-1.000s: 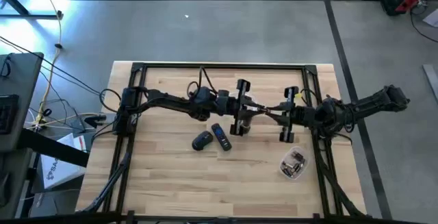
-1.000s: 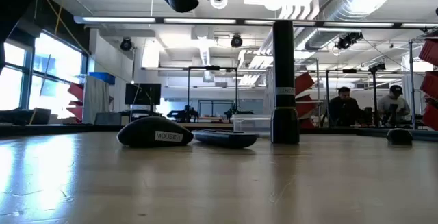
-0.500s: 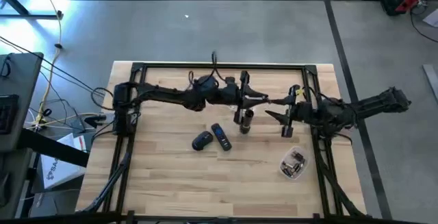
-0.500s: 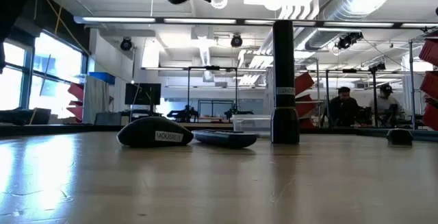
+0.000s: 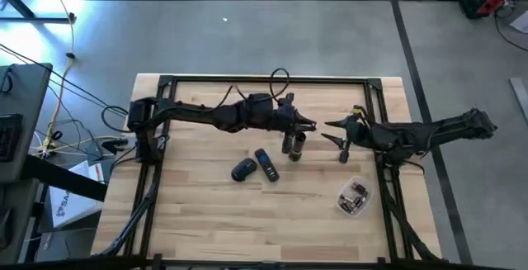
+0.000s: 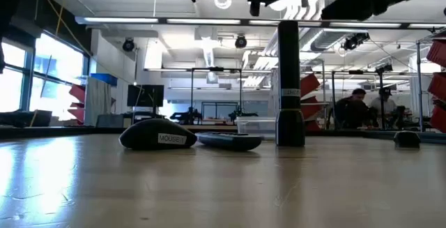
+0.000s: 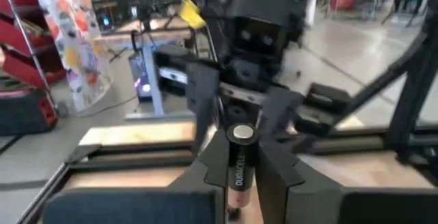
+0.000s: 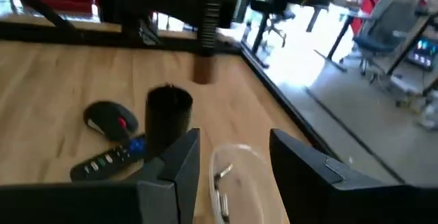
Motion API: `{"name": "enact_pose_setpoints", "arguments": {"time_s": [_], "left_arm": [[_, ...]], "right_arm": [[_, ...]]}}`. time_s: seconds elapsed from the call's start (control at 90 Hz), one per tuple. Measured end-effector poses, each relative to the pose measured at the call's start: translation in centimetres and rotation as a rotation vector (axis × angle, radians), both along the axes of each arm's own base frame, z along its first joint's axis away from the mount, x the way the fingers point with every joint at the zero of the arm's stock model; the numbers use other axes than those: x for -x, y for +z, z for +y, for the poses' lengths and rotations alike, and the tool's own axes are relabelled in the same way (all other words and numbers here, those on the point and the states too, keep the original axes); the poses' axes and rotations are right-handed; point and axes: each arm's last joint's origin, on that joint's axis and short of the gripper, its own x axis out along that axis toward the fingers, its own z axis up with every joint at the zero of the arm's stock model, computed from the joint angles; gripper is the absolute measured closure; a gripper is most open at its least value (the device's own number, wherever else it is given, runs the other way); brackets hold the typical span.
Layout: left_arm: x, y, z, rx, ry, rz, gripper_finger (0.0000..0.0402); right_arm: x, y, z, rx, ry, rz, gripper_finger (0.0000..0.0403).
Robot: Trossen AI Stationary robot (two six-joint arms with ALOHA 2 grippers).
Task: Insert battery
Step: Insert the black battery into the flashlight
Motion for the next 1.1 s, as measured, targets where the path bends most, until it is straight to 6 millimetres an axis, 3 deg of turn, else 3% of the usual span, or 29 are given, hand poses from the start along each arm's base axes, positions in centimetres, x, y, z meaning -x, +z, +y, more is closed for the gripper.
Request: {"name": "enact_pose_setpoints", "arguments": {"time_s": [0.111, 0.222, 0.367, 0.556, 1.1], "left_arm": [[1.2, 0.5, -0.4, 0.033, -0.003, -0.013, 0.0383], [1.8, -0.5, -0.8, 0.055, 0.016, 0.026, 0.0383], [2.0, -1.2, -1.6, 0.004, -0.033, 0.031, 0.0383], [1.8, -1.7, -1.4, -0.002, -0.007, 0.059, 0.0383], [2.0, -2.4, -1.0, -0.02, 0.022, 0.135, 0.0383]], "right_arm": [[0.0, -0.9, -0.1, -0.013, -0.012, 0.016, 0.0261], [0.1, -2.0, -0.1, -0.022, -0.017, 0.037, 0.0261], [0.1, -2.8, -0.2, -0.018, -0.031, 0.045, 0.0261], [0.2, -3.7, -0.2, -0.031, -0.048, 0.039, 0.0261], [0.3, -4.0, -0.2, -0.091, -0.07, 0.025, 0.0261]]}}
